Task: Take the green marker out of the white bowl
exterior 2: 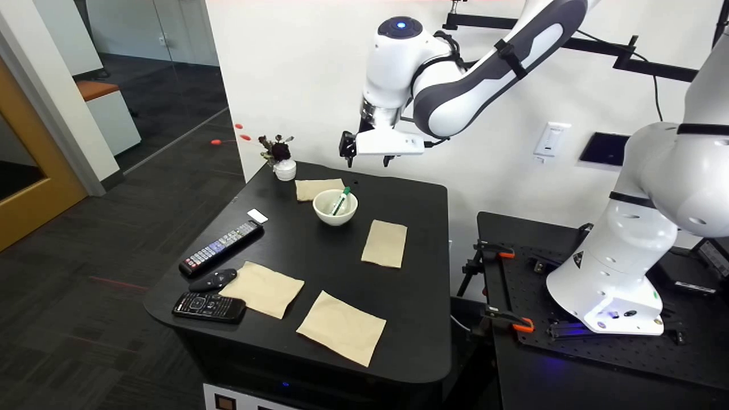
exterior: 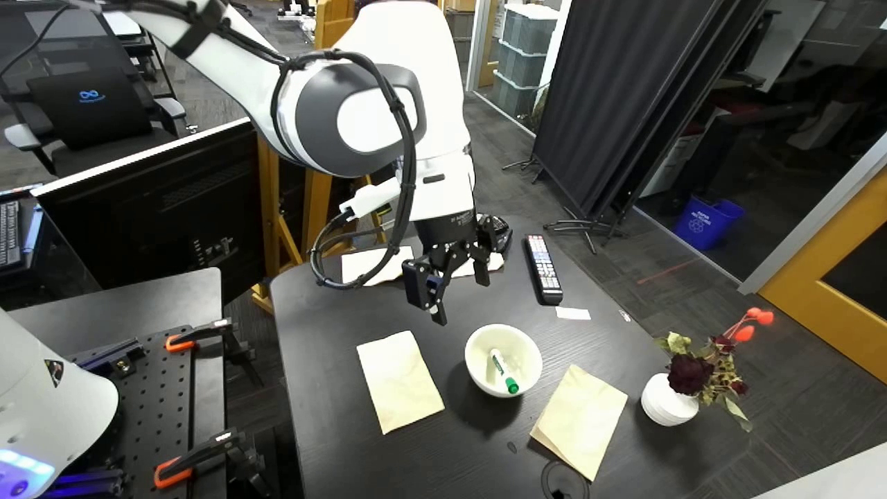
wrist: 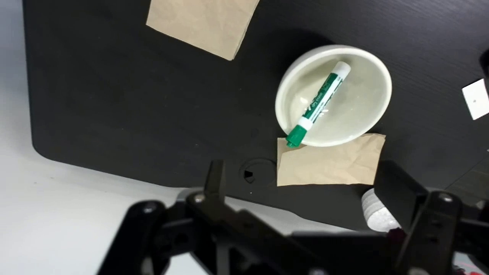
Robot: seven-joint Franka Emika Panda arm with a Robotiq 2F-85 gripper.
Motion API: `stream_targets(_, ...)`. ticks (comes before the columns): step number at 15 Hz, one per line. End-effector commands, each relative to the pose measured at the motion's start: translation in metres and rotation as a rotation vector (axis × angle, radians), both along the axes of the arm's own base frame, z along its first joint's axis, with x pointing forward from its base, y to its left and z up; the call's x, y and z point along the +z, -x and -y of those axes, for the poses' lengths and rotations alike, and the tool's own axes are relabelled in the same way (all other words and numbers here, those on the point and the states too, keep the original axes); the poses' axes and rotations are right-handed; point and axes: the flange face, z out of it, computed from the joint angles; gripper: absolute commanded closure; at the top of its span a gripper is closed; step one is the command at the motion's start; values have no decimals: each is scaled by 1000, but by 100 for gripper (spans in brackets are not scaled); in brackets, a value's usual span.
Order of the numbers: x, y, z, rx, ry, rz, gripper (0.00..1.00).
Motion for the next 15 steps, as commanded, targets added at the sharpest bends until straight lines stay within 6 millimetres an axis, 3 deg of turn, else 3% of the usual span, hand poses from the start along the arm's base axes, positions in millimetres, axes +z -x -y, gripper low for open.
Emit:
stream_targets(1,-22,-9,9,-122,2,13,0)
stream_targets(7,-57,-27,15,-343,-11,98,0)
stream_targets(15,-95,-77,-6,-459,24,140,0)
